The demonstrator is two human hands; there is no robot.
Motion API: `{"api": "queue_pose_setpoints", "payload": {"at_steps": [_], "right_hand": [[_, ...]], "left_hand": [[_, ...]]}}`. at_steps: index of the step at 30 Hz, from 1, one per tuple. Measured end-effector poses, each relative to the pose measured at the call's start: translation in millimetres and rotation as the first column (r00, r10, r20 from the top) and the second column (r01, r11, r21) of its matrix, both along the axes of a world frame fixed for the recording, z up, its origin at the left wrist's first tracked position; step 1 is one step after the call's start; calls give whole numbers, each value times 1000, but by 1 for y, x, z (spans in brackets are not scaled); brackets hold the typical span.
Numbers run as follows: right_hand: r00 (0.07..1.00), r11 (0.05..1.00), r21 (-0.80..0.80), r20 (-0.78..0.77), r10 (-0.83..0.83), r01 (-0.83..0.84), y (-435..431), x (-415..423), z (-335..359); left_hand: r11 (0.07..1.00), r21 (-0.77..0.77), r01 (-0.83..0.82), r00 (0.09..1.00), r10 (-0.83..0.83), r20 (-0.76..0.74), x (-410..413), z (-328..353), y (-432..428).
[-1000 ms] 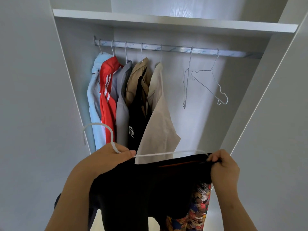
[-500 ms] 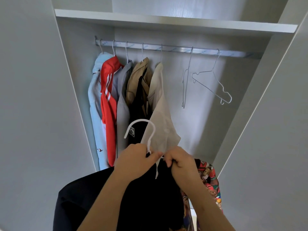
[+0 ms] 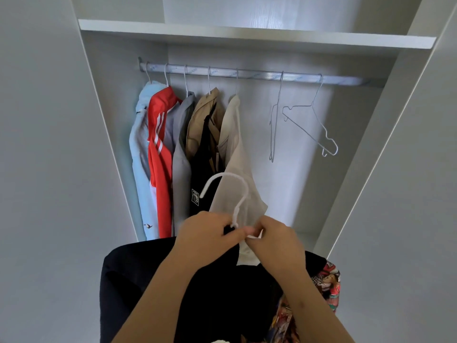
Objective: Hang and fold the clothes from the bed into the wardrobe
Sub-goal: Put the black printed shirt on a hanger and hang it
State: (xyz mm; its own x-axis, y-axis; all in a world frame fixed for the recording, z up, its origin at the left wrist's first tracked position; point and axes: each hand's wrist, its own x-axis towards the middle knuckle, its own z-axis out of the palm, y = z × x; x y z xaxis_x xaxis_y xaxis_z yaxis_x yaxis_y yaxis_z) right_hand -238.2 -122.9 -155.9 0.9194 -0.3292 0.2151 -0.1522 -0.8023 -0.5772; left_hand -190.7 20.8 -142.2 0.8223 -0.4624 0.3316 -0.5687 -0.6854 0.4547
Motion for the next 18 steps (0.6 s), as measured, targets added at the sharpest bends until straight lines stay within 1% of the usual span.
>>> {"api": "queue_pose_setpoints", "payload": {"at_steps": [2,4,6,7,9,11,13,15,18], "right_hand": [[996,994,67,18,-92,90,-15,-3,0],[976,971,136,72,-207,196,-31,-8,2],[954,947,190,108,-281,258,-41,-10,5],[947,940,205,115,-299,272,-41,-10,5],[946,933,233,113,-304,272,-37,-8,4],[951,937,239,118,-287,253,-30,-6,3],[956,944,240,130,-264,228,-25,-5,3],[954,943,254,155,-257,213,-24,-4,1],[943,945,283,236,-233,163,-28,-6,1]], "left_hand": [[995,88,-54,997,48,68,7,-3,13],[977,135,-164,984,152,92,16,-3,36],[964,107,-245,969,239,69,23,-1,58],[963,85,-256,966,251,66,25,-1,64],[978,77,-194,979,188,80,25,-2,61],[991,108,-83,994,74,79,21,-3,46],[989,146,-29,998,20,67,16,-5,33],[986,155,-61,995,47,92,14,-6,26],[982,79,-170,976,157,148,13,-8,25]]}}
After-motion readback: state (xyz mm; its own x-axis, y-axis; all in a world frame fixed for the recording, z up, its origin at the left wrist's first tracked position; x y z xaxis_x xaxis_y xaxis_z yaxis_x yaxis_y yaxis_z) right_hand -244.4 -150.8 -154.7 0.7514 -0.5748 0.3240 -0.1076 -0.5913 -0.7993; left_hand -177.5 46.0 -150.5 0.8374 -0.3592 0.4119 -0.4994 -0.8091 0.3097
